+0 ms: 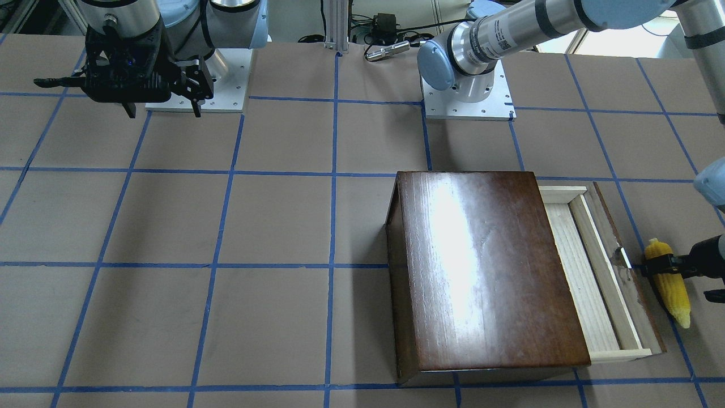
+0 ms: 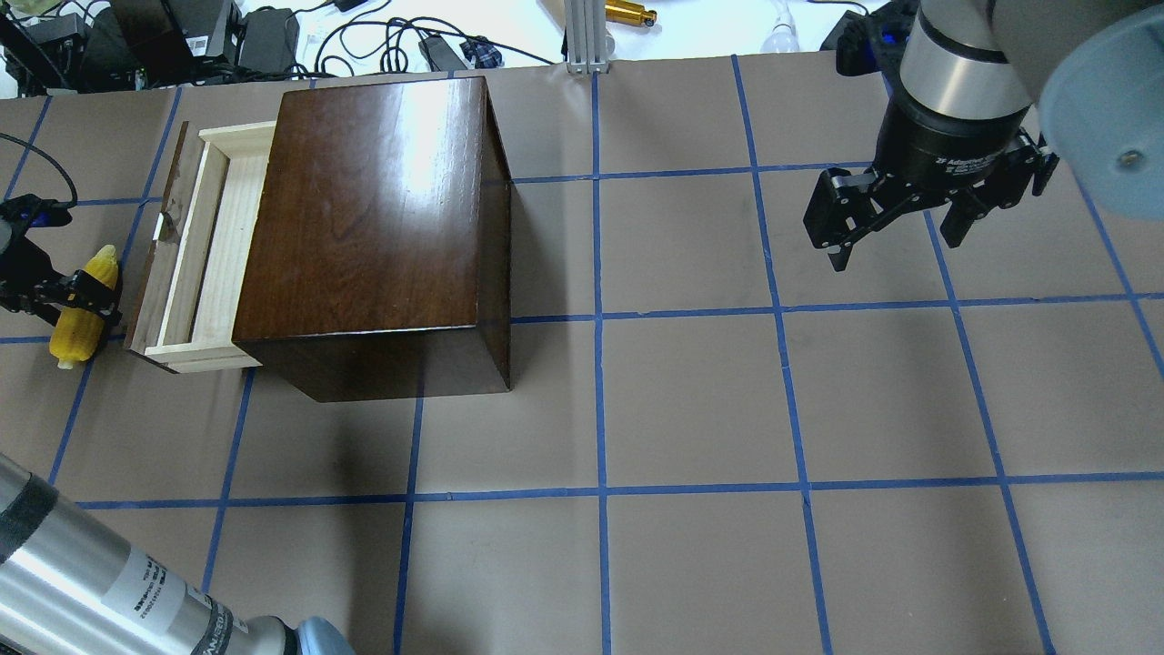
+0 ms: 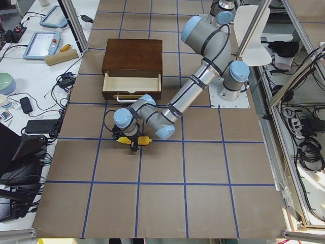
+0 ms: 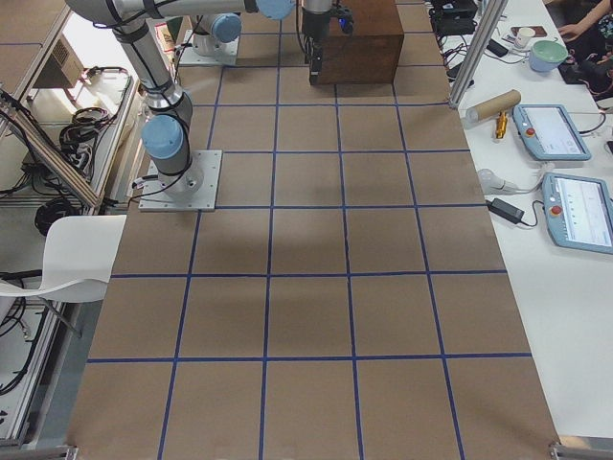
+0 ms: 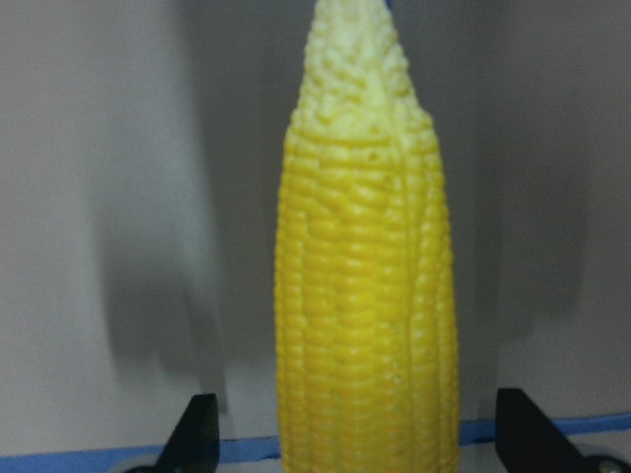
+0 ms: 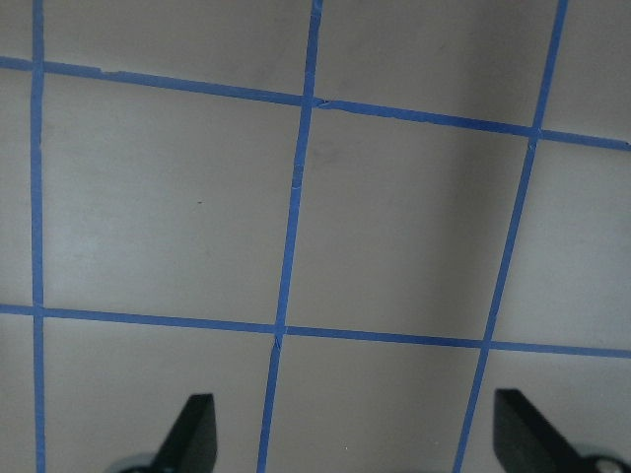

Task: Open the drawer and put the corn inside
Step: 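Lower the left gripper and grasp the yellow corn cob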

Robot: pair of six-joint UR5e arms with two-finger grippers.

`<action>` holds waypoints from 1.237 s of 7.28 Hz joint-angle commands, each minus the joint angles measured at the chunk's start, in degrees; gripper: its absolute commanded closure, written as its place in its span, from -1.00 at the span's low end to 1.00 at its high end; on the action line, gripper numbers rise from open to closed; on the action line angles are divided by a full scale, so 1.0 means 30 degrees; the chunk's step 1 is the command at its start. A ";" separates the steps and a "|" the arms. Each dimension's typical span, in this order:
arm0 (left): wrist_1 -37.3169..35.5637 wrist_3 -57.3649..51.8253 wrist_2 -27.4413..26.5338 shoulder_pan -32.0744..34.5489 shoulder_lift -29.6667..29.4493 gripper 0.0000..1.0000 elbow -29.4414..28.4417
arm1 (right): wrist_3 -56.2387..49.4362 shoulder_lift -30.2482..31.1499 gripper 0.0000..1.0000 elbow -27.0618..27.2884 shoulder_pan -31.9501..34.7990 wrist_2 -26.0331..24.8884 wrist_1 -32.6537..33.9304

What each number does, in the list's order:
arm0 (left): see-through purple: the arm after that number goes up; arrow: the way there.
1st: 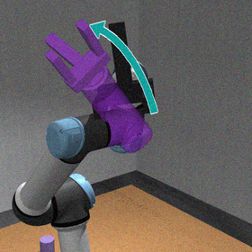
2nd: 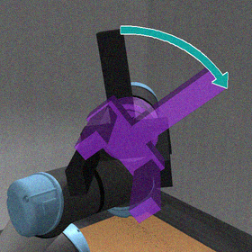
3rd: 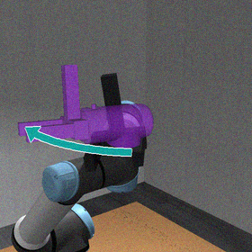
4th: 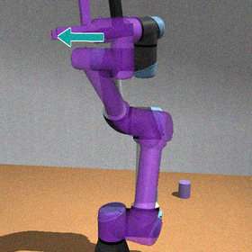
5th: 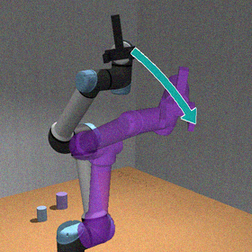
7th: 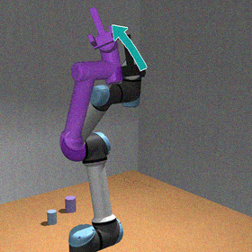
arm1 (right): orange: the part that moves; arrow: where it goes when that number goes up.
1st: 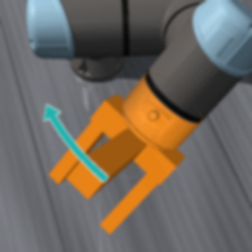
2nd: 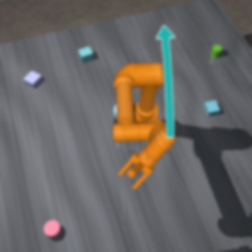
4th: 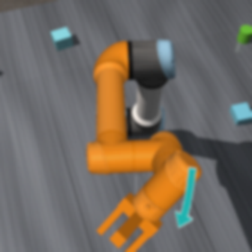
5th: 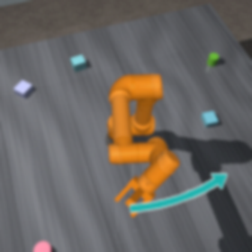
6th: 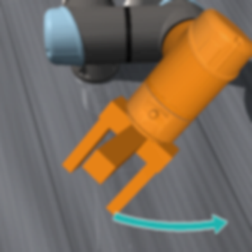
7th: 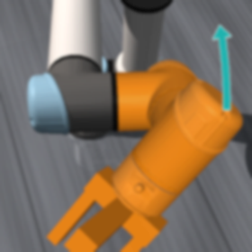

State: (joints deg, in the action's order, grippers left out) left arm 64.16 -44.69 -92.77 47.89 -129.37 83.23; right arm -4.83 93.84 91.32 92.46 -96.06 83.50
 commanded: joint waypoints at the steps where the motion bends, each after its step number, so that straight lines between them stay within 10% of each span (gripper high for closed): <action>1: -0.0029 0.0015 0.0043 0.0003 -0.0117 -1.00 0.0000 | 0.0000 -0.0020 -1.00 0.0000 0.0000 0.0029 0.0000; 2: -0.0087 0.0015 0.0043 0.0003 -0.0118 -0.86 -0.0029 | 0.0000 -0.0020 -1.00 0.0000 0.0000 0.0000 0.0000; 4: -0.0293 -0.0015 0.0014 0.0003 -0.0118 0.66 -0.0029 | 0.0000 -0.0020 -1.00 0.0000 0.0000 0.0000 0.0000; 5: -0.0293 0.0014 0.0043 0.0003 -0.0118 1.00 0.0000 | 0.0000 0.0009 -1.00 0.0000 0.0000 0.0000 0.0000; 9: -0.0293 0.0015 0.0043 0.0003 -0.0089 1.00 0.0029 | 0.0000 0.0009 -1.00 0.0000 0.0000 0.0000 0.0000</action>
State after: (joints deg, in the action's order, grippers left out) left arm 63.28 -44.65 -92.64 47.90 -129.68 83.31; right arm -4.83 93.86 91.32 92.46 -96.06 83.50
